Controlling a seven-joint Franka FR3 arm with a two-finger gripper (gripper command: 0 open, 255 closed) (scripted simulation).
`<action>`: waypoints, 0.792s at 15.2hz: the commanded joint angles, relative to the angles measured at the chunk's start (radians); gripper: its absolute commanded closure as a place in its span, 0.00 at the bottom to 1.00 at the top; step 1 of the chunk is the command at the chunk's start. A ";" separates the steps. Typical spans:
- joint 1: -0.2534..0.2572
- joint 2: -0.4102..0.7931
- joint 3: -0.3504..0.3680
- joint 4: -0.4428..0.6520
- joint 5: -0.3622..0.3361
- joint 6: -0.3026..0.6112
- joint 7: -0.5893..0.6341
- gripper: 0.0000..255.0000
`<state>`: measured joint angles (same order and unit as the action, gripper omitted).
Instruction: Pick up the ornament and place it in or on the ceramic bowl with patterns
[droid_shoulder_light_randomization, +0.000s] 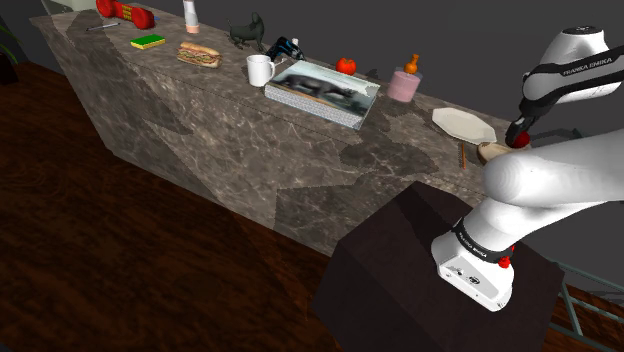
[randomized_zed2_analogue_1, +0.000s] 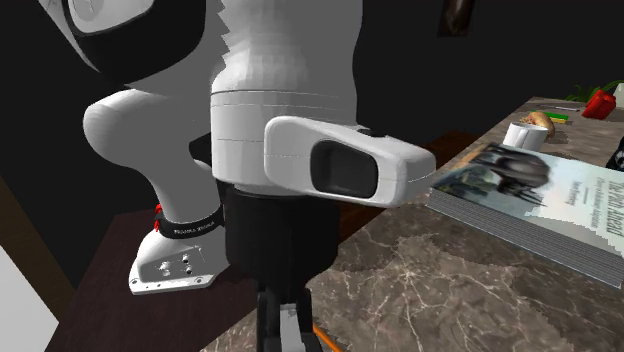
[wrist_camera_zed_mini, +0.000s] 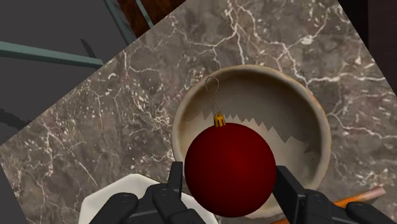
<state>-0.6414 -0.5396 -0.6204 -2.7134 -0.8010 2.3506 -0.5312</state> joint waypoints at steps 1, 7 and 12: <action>-0.002 0.025 -0.012 -0.011 -0.015 0.036 0.012 1.00; -0.006 0.112 -0.044 -0.038 -0.060 0.147 0.056 1.00; -0.007 0.112 -0.044 -0.038 -0.060 0.147 0.056 1.00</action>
<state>-0.6478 -0.4280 -0.6638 -2.7514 -0.8607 2.4972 -0.4757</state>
